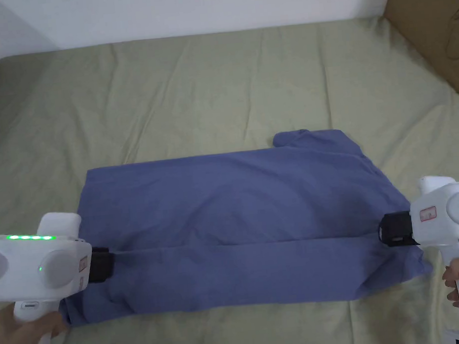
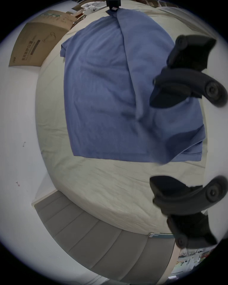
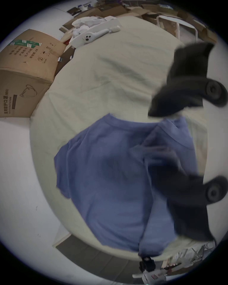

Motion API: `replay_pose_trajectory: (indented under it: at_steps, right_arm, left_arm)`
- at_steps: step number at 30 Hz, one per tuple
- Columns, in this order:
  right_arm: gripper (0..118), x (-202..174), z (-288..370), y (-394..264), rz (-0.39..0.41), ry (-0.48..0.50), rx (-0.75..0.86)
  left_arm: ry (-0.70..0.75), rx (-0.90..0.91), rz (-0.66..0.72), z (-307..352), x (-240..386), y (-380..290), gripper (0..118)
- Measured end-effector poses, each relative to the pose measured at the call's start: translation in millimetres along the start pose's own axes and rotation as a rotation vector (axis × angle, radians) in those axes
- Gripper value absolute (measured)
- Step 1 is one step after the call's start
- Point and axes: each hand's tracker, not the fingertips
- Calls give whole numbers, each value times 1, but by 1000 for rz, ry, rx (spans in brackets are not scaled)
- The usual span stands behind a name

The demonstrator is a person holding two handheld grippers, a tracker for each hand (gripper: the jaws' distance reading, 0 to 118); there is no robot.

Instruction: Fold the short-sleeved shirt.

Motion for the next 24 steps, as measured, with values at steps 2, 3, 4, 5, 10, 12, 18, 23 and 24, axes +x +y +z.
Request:
replay_pose_trajectory:
  at_steps: [2, 3, 4, 5, 10, 12, 18, 23, 24]
  right_arm:
    - [87, 6, 13, -5, -9, 56, 50]
    - [87, 8, 22, -9, -23, 72, 66]
    - [87, 10, 33, -14, -28, 80, 81]
    - [87, 13, 44, -21, -33, 90, 110]
    - [3, 16, 83, -73, -47, 78, 178]
    - [1, 18, 85, -90, -88, 115, 168]
    - [1, 26, 76, -100, -163, 135, 120]
    - [1, 31, 83, -100, -172, 115, 136]
    - [1, 33, 83, -101, -179, 114, 136]
  left_arm:
    - [-27, 30, 47, 12, -9, -9, 95]
    - [-35, 41, 80, 20, -16, -17, 95]
    - [-39, 35, 102, 27, -21, -25, 95]
    - [-46, 34, 117, 34, -25, -32, 95]
    - [-129, 67, 277, 73, -39, -92, 17]
    - [-139, 52, 318, 70, -42, -113, 0]
    - [-133, 34, 310, 51, -45, -111, 28]
    - [-160, 29, 336, 13, -43, -78, 108]
    - [-169, 13, 335, 1, -41, -74, 108]
